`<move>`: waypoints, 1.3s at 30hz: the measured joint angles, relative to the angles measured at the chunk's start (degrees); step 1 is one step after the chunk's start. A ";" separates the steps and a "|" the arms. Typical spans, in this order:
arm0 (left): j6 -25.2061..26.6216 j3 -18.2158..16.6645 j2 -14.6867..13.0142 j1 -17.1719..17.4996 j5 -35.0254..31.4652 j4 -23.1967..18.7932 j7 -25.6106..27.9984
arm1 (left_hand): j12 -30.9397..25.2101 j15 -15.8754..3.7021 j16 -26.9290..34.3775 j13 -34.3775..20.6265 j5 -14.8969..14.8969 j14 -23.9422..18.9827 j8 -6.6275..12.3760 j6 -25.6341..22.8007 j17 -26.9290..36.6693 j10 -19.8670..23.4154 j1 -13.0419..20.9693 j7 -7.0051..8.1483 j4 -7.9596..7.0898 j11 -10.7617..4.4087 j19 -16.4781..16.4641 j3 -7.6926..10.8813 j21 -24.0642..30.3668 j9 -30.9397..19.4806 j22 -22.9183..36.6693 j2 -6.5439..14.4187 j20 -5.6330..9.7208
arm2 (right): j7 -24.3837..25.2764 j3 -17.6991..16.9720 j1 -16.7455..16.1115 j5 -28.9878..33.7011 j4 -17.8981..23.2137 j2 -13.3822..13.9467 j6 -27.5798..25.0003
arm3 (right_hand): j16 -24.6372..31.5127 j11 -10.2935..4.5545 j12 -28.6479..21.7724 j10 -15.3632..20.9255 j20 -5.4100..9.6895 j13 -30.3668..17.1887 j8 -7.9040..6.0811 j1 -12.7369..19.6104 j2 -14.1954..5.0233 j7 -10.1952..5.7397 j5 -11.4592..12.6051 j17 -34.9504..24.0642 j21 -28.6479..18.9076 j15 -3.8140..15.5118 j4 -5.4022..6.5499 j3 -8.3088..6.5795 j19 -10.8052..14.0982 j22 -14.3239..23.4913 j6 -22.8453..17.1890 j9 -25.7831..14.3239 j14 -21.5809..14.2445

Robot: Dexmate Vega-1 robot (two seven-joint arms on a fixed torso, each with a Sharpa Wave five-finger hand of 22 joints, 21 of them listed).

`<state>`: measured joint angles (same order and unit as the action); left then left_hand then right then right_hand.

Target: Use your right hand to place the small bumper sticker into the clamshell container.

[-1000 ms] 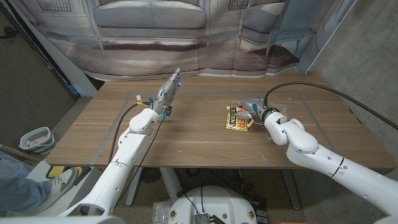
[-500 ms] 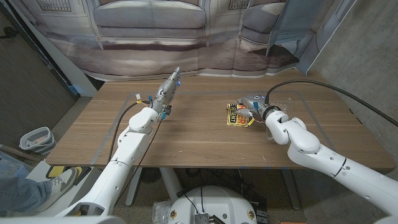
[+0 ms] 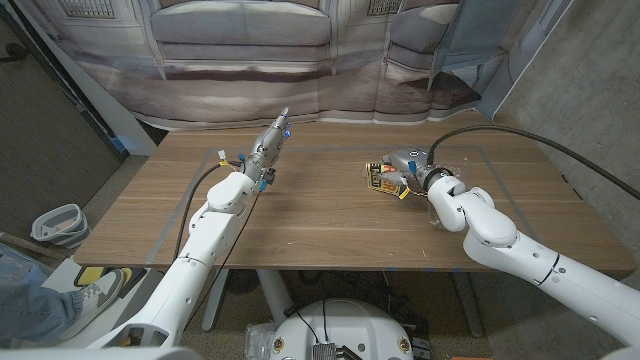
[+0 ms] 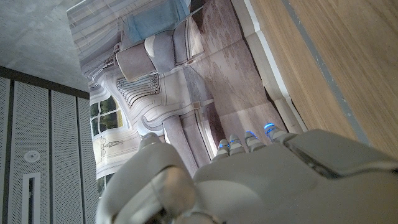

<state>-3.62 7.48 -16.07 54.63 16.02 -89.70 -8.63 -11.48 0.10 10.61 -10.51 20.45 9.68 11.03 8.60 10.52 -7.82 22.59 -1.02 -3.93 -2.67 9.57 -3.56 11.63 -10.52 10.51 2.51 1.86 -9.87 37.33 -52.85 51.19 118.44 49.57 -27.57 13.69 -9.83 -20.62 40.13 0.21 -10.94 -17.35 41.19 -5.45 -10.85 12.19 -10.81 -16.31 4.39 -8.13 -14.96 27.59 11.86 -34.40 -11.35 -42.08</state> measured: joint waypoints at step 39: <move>0.14 0.36 -0.07 -1.27 -0.03 1.48 -0.65 | 0.00 0.00 0.00 0.00 0.00 0.00 0.00 0.00 0.00 0.00 0.39 0.00 -0.08 0.00 0.00 -0.40 0.00 0.00 0.00 0.39 0.00 | 1.97 -2.87 -1.32 0.47 2.02 0.87 0.58 | -0.45 -0.31 0.33 0.93 0.21 0.00 0.23 0.30 -0.30 -0.30 -0.33 -0.26 0.00 0.10 0.07 -0.41 0.20 -0.01 -0.30 0.02 -0.31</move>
<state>-3.48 7.84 -16.14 53.36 15.99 -88.22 -9.28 -11.48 0.10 10.61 -10.51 20.45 9.68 11.03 8.60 10.52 -7.82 22.98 -1.02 -4.01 -2.67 9.57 -3.96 11.63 -10.52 10.51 2.90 1.86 -7.91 34.46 -54.16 51.66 120.46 50.43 -26.99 13.25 -10.13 -20.30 41.06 0.42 -10.94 -17.12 41.49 -5.75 -11.15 11.86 -11.07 -16.31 4.49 -8.06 -15.37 27.79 11.85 -34.70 -11.33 -42.39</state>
